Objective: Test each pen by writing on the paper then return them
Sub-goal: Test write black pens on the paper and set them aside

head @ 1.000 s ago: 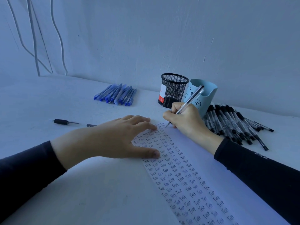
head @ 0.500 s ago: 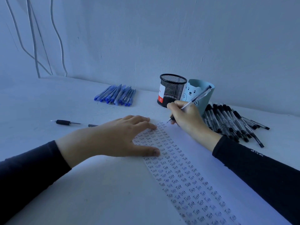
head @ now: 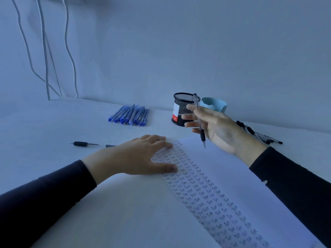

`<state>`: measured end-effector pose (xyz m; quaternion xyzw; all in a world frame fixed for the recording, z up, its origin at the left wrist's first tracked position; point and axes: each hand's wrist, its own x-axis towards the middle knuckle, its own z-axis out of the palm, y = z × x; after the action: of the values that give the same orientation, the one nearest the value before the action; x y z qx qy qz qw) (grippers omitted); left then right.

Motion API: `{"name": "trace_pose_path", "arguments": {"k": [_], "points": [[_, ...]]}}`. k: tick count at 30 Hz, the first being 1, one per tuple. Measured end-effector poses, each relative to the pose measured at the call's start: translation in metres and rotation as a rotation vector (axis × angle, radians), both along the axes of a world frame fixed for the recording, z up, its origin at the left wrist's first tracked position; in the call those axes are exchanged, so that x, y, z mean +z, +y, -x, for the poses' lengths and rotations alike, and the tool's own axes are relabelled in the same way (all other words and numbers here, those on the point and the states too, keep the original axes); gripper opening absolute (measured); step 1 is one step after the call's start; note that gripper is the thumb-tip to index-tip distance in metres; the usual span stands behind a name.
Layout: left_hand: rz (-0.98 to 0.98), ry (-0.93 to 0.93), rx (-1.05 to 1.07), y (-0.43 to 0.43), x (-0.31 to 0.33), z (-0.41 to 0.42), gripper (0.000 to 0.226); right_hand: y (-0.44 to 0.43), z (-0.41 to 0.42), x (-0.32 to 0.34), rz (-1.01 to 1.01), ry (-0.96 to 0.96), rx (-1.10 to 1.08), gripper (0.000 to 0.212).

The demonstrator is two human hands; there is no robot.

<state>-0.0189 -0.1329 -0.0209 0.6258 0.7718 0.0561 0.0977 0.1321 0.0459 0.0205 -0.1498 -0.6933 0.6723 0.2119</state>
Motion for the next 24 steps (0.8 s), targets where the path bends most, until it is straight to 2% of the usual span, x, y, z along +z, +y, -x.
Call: {"name": "trace_pose_path", "arguments": {"k": [2,5,8,11,15,19,22,24], "points": [[0.002,0.001,-0.004,0.0,0.0,0.0,0.088,0.002,-0.009,0.003,0.052,0.045,0.001,0.022],[0.006,-0.003,-0.007,0.0,0.001,0.0,0.088,0.007,-0.024,0.011,-0.052,0.058,-0.071,0.019],[-0.001,-0.004,-0.007,0.001,0.0,0.0,0.088,0.018,-0.04,0.029,-0.167,0.235,-0.383,0.024],[-0.007,-0.004,-0.007,0.002,-0.001,0.0,0.089,0.042,-0.061,0.034,-0.36,0.347,-0.618,0.017],[-0.024,-0.01,-0.003,0.002,0.0,0.0,0.088,0.069,-0.081,0.003,-0.706,0.039,-0.66,0.018],[-0.03,-0.023,-0.001,0.001,0.002,-0.002,0.087,0.07,-0.081,-0.022,-0.987,-0.272,-0.584,0.015],[-0.039,-0.04,0.0,0.0,0.002,-0.002,0.087,0.066,-0.076,-0.034,-1.208,-0.625,-0.598,0.054],[-0.044,-0.034,-0.001,0.0,0.002,-0.002,0.087,0.062,-0.071,-0.039,-1.269,-0.711,-0.607,0.077]]}}
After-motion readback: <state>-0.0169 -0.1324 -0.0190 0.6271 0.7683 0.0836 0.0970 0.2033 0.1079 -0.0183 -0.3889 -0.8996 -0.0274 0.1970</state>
